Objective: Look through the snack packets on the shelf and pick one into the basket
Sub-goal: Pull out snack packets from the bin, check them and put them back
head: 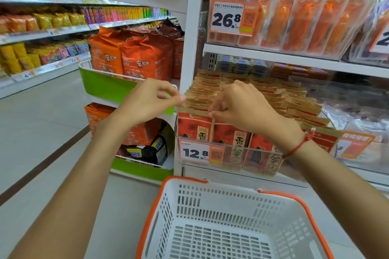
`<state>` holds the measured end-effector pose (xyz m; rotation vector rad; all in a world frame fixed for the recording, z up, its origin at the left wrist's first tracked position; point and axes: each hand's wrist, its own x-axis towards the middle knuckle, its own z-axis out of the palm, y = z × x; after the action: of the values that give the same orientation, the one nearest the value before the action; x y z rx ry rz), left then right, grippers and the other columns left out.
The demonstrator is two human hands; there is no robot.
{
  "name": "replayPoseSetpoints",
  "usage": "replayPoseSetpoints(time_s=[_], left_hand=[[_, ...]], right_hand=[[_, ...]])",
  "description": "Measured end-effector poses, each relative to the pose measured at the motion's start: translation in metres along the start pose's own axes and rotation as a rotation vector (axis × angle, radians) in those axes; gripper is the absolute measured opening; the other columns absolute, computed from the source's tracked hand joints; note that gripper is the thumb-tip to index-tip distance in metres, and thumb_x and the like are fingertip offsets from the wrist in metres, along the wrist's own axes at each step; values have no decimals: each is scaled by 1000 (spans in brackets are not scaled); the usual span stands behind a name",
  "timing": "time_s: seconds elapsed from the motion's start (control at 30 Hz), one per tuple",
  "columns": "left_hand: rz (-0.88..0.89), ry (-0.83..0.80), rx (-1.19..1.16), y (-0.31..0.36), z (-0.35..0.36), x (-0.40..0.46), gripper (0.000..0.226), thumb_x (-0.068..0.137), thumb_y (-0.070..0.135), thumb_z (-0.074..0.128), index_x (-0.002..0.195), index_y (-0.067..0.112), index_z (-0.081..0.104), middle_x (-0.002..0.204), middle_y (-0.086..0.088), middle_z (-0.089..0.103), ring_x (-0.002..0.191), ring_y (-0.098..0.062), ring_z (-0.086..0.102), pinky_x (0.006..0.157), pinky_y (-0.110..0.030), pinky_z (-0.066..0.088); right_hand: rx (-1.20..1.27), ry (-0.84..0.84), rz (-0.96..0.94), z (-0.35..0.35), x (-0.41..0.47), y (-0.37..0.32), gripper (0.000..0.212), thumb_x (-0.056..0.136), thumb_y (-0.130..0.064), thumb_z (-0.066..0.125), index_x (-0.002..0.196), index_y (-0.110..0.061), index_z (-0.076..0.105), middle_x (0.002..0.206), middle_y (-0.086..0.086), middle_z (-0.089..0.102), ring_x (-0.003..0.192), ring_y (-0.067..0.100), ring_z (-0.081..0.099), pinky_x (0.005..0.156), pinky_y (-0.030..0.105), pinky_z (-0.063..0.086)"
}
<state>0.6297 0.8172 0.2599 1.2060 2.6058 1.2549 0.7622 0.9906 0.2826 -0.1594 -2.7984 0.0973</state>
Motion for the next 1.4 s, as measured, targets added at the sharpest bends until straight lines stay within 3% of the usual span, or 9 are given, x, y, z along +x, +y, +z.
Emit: replayPoseSetpoints(time_s=[0.1,0.27,0.5,0.77,0.9,1.03,1.13,1.23,1.4], left_hand=[[15,79,-1,-15,0,6,9,89,39,66,96,34,69,95,10,72,93,-8,65,93,-41,51],[-6,5,72,-22,14,12,11,89,35,67,98,33,73,95,15,69,96,-10,65,92,-43,52],[-57,118,47,-28,35,19,17,90,26,68,106,26,73,99,9,72,88,-12,63,81,-35,52],[-49,150,-72,-28,36,18,11,84,34,74,94,28,72,99,9,71,89,-14,65,85,-40,54],[2,104,-243,-20,30,16,19,92,24,65,110,19,68,102,9,66,92,-4,62,83,-23,49],[63,123,-353,-9,27,12,12,94,16,61,106,20,63,95,19,62,82,15,58,77,-3,45],[59,244,-478,-2,31,10,9,95,18,60,104,19,62,100,14,63,97,-1,60,89,-14,47],[60,305,-567,5,35,6,10,97,19,58,107,22,60,104,16,63,101,-5,62,93,-26,51],[134,260,-560,14,33,2,31,98,17,56,127,22,49,113,17,57,103,10,54,84,-4,43]], right_hand=[[204,-74,59,-7,15,9,23,87,-45,67,87,-25,77,80,-7,71,68,6,60,72,32,52],[182,-99,76,-1,35,11,15,76,-41,80,68,-32,71,66,-15,64,71,3,60,73,32,51],[109,83,177,16,37,11,16,78,-45,77,73,-30,73,66,-12,60,72,12,60,67,32,51],[201,34,156,17,31,16,7,85,-29,73,80,-26,75,64,-19,52,62,1,49,67,28,46],[405,221,184,18,28,12,8,89,-26,68,81,-27,68,74,-12,61,65,1,52,64,25,44],[662,377,171,8,24,1,2,92,-21,65,93,-22,66,85,-9,64,78,3,57,70,14,47],[654,200,203,13,20,2,25,88,-24,69,112,-19,62,93,-8,63,82,2,58,73,15,48],[550,126,230,26,16,9,27,87,-26,71,111,-17,66,102,-4,68,92,10,62,86,34,54],[564,361,111,23,11,1,24,90,-24,68,113,-17,66,102,-8,70,92,4,62,86,28,52]])
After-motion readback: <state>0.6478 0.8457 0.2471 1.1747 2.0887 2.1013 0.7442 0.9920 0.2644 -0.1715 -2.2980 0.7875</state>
